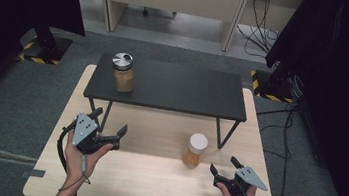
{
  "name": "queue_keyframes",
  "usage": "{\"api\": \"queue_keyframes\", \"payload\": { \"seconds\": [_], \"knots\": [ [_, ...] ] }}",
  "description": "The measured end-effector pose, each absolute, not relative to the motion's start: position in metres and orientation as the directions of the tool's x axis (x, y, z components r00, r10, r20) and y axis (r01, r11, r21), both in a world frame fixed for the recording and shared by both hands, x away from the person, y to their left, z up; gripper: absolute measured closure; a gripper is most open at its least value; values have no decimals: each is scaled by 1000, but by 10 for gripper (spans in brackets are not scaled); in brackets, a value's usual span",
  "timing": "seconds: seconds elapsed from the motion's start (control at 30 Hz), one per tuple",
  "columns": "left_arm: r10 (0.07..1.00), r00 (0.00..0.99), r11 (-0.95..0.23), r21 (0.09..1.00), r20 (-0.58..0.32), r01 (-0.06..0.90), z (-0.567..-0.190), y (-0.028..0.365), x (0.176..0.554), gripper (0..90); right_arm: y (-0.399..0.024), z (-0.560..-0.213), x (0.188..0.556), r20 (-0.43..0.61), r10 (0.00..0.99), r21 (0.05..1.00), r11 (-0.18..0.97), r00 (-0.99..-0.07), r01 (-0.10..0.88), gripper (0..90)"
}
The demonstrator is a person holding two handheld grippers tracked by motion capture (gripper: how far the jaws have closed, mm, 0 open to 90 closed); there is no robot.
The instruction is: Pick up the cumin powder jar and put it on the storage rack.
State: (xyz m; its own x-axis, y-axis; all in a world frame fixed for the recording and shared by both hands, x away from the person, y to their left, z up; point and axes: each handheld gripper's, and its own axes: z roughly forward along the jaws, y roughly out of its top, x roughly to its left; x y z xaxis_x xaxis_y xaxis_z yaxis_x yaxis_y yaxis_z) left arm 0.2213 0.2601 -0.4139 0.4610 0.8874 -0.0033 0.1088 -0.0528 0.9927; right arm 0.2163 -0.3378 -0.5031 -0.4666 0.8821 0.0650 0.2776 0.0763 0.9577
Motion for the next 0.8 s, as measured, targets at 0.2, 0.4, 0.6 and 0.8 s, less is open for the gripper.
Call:
{"api": "queue_keyframes", "payload": {
  "seconds": [0.2, 0.4, 0.6, 0.8],
  "knots": [
    [894, 447, -32, 988, -40, 151, -446, 260, 218, 19, -338, -503, 216, 62, 882, 958, 79, -467, 276, 106],
    [902, 425, -13, 983, -68, 184, -481, 259, 214, 21, -337, -503, 216, 58, 882, 959, 82, -468, 273, 106],
    [911, 404, 5, 983, -80, 182, -503, 252, 211, 27, -337, -503, 216, 52, 882, 959, 88, -469, 271, 106],
    [922, 376, 12, 976, -95, 217, -513, 245, 209, 32, -337, -503, 216, 51, 881, 959, 89, -470, 271, 106]
  ]
}}
